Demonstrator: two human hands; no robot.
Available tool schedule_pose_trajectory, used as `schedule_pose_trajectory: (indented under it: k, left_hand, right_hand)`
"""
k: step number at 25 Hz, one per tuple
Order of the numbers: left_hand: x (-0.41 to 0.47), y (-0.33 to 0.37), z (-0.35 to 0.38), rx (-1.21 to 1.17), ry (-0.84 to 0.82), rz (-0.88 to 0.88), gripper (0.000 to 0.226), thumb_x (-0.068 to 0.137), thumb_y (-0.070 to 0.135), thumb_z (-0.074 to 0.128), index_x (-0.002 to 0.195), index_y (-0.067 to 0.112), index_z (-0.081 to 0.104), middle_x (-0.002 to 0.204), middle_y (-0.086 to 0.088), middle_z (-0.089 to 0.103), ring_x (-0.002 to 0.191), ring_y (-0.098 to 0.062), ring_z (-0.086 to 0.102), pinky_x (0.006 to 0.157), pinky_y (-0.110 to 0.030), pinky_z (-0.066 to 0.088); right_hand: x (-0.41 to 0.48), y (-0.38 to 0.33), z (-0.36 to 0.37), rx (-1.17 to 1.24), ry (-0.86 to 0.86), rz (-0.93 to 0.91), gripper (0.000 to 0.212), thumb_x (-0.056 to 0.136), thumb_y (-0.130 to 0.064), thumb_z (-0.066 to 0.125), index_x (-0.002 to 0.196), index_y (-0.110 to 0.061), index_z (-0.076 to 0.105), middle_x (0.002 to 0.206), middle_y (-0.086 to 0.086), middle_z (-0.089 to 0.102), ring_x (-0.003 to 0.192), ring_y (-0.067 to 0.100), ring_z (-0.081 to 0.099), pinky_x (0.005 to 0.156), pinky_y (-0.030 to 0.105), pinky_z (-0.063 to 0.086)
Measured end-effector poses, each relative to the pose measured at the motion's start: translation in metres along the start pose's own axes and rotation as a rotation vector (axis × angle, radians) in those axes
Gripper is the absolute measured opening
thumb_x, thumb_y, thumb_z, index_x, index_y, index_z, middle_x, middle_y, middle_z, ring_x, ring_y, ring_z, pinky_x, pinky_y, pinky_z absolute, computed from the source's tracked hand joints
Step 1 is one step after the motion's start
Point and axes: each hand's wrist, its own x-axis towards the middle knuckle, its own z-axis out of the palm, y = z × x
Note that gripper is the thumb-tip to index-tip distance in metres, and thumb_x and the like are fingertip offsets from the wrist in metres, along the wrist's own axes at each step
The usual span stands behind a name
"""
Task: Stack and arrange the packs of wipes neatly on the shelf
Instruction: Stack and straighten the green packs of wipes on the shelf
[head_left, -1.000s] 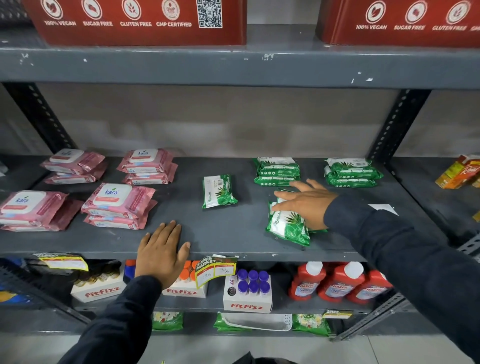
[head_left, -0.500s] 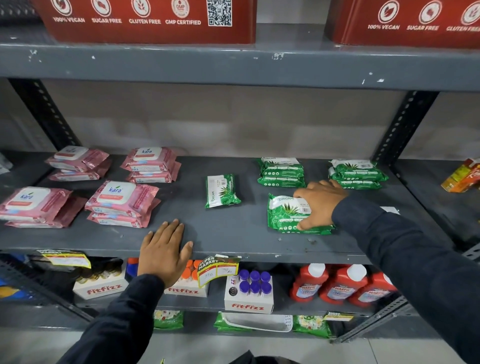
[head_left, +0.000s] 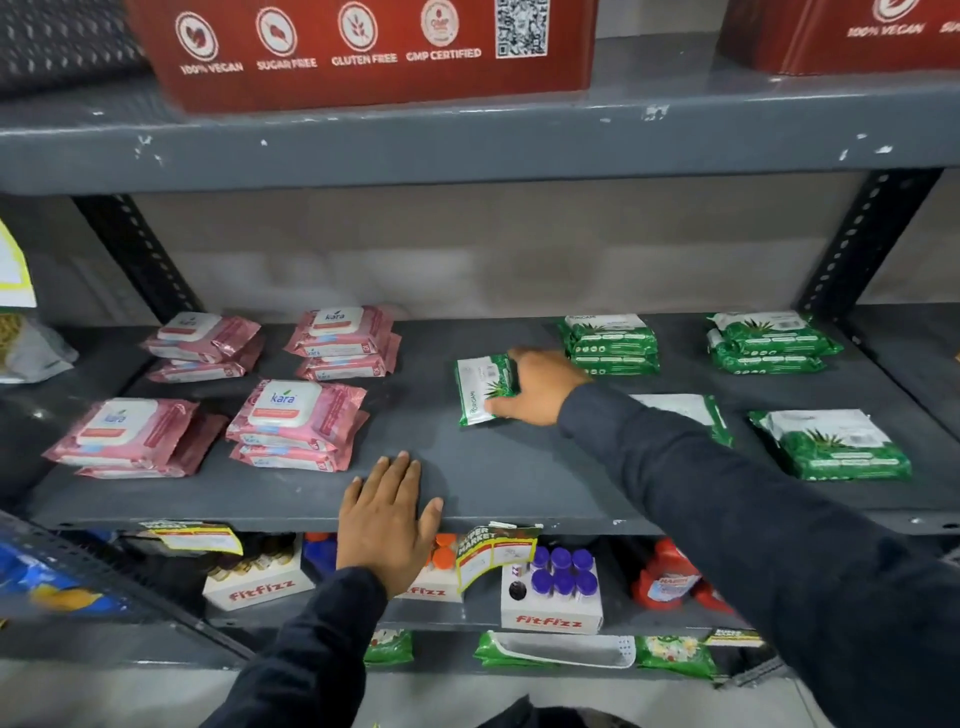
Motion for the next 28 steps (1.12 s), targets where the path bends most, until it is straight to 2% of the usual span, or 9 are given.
schedule_pose_trajectory:
  k: [2, 4, 8, 13, 17, 19, 21, 25, 28]
  left_hand:
    - [0.000, -0.003, -0.001, -0.020, 0.004, 0.027, 0.066, 0.091, 0.054, 0.020, 0.138, 0.013, 0.043, 0.148, -0.006, 0.039, 0.138, -0.025, 0.030, 0.111, -0.047, 0.024]
    - [0.002, -0.004, -0.001, -0.035, 0.006, 0.046, 0.067, 0.091, 0.055, 0.020, 0.139, 0.013, 0.041, 0.149, -0.006, 0.037, 0.139, -0.025, 0.027, 0.112, -0.045, 0.022]
    - [0.004, -0.007, 0.000, -0.035, -0.009, 0.062, 0.068, 0.092, 0.056, 0.018, 0.144, 0.013, 0.032, 0.154, -0.004, 0.028, 0.142, -0.022, 0.018, 0.115, -0.042, 0.015]
    - [0.001, -0.016, -0.001, -0.027, 0.005, 0.080, 0.068, 0.093, 0.055, 0.019, 0.144, 0.012, 0.031, 0.153, -0.006, 0.029, 0.142, -0.023, 0.019, 0.115, -0.042, 0.016]
    - [-0.002, -0.016, -0.002, -0.047, -0.012, 0.073, 0.067, 0.093, 0.054, 0.021, 0.144, 0.012, 0.030, 0.153, -0.006, 0.029, 0.142, -0.023, 0.018, 0.116, -0.043, 0.015]
    - [-0.001, -0.016, -0.006, -0.049, -0.013, 0.076, 0.067, 0.092, 0.054, 0.022, 0.144, 0.013, 0.031, 0.153, -0.006, 0.029, 0.142, -0.023, 0.018, 0.115, -0.043, 0.015]
    - [0.002, -0.015, -0.006, -0.076, -0.019, 0.054, 0.066, 0.092, 0.053, 0.027, 0.144, 0.013, 0.031, 0.153, -0.005, 0.030, 0.142, -0.022, 0.018, 0.116, -0.044, 0.014]
    - [0.007, 0.001, -0.008, -0.220, -0.009, -0.075, 0.062, 0.087, 0.040, 0.046, 0.140, 0.008, 0.038, 0.151, -0.012, 0.033, 0.141, -0.029, 0.018, 0.115, -0.047, 0.015]
    - [0.016, 0.041, -0.010, -0.271, 0.020, 0.019, 0.061, 0.081, 0.036, 0.043, 0.134, 0.005, 0.045, 0.148, -0.016, 0.037, 0.139, -0.036, 0.022, 0.112, -0.049, 0.019]
  right_hand:
    - [0.019, -0.019, 0.025, -0.018, 0.011, 0.072, 0.070, 0.068, -0.065, 0.064, 0.114, -0.013, 0.061, 0.118, 0.011, 0.062, 0.108, 0.031, 0.058, 0.088, 0.034, 0.049]
    - [0.032, -0.026, 0.043, -0.055, 0.022, 0.178, 0.087, 0.065, -0.074, 0.060, 0.122, -0.008, 0.057, 0.127, 0.016, 0.056, 0.117, 0.032, 0.052, 0.097, 0.035, 0.044]
    - [0.046, -0.034, 0.060, -0.050, 0.051, 0.370, 0.119, 0.057, -0.078, 0.062, 0.142, 0.000, 0.031, 0.148, 0.022, 0.034, 0.134, 0.036, 0.035, 0.109, 0.040, 0.033]
    - [0.039, -0.041, 0.065, 0.104, 0.136, 0.388, 0.105, 0.056, -0.050, 0.074, 0.138, -0.002, 0.030, 0.139, 0.019, 0.043, 0.127, 0.036, 0.041, 0.102, 0.038, 0.040]
    - [0.008, -0.034, 0.049, 0.193, 0.225, 0.273, 0.112, 0.055, -0.044, 0.076, 0.146, -0.009, 0.021, 0.136, 0.016, 0.048, 0.123, 0.034, 0.047, 0.097, 0.036, 0.043]
    - [-0.014, -0.021, 0.035, 0.242, 0.317, 0.224, 0.110, 0.053, -0.043, 0.076, 0.146, -0.014, 0.023, 0.132, 0.014, 0.055, 0.117, 0.033, 0.053, 0.091, 0.034, 0.045]
    - [-0.038, -0.001, 0.019, 0.302, 0.406, 0.207, 0.109, 0.052, -0.045, 0.075, 0.146, -0.019, 0.026, 0.130, 0.012, 0.056, 0.117, 0.033, 0.052, 0.094, 0.037, 0.045]
    - [-0.089, 0.067, -0.022, 0.338, 0.509, 0.297, 0.108, 0.051, -0.044, 0.078, 0.144, -0.020, 0.029, 0.138, 0.011, 0.049, 0.126, 0.032, 0.043, 0.106, 0.045, 0.037]
    - [-0.125, 0.127, -0.055, 0.223, 0.545, 0.465, 0.104, 0.055, -0.037, 0.081, 0.144, -0.027, 0.029, 0.132, 0.018, 0.050, 0.125, 0.037, 0.037, 0.107, 0.046, 0.033]
